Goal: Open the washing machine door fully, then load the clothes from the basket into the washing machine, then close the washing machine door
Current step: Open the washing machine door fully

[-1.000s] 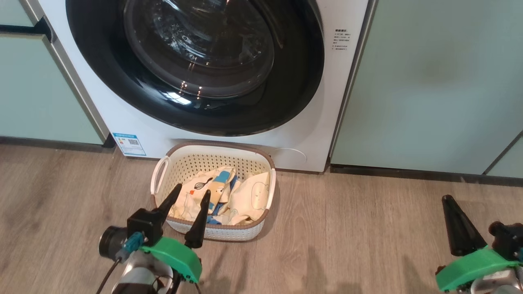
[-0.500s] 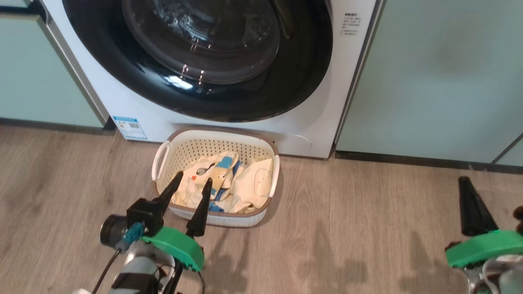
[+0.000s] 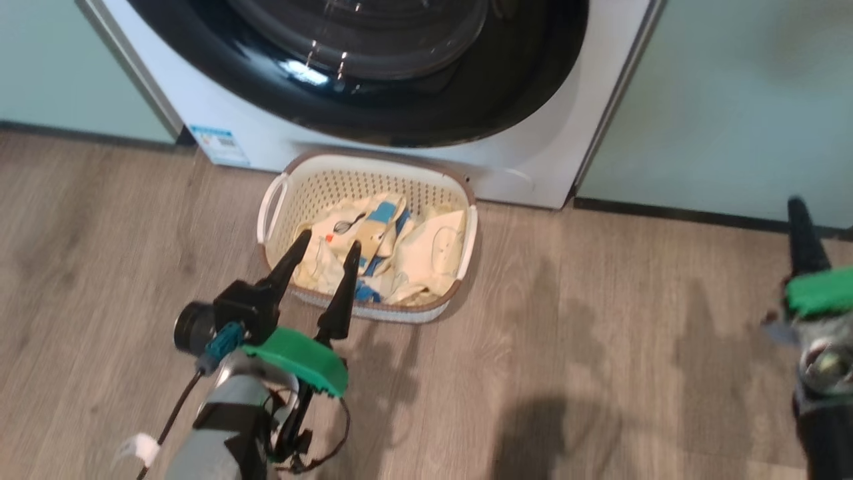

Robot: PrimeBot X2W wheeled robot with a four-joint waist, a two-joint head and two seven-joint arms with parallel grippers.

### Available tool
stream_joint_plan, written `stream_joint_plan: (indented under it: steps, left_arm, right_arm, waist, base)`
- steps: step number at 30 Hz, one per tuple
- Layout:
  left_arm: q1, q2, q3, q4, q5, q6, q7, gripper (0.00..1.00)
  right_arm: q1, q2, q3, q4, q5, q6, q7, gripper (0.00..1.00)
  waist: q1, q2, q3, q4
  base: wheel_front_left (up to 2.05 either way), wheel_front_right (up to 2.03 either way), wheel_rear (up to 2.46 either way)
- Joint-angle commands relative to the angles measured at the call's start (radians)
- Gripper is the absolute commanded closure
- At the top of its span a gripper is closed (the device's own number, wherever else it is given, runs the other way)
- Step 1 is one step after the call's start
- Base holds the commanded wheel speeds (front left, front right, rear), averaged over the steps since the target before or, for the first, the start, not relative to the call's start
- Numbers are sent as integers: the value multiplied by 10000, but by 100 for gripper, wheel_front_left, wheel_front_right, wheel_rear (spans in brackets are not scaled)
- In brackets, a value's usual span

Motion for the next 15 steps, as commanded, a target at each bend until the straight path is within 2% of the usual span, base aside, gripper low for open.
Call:
stream_joint_plan:
  steps: [1, 7, 15]
  left_arm:
    - [-445, 66, 300, -373, 121, -36, -105, 0]
    - [-842, -22, 108, -445, 120, -111, -105, 0]
    - [-1103, -97, -106, -502, 17, -151, -105, 0]
  right_arm:
    - [-537, -146, 78, -239, 404, -30, 193, 100]
    - [-2041, -244, -458, 401, 3283, -30, 2137, 100]
    - [-4372, -212, -989, 1731, 5407, -30, 4017, 100]
  waist:
    - [-2, 0, 228, 152]
    - [-2, 0, 686, 556]
    - [-2, 0, 1180, 1135]
  base:
    - [0, 0, 0]
    - [0, 0, 0]
    - [0, 0, 0]
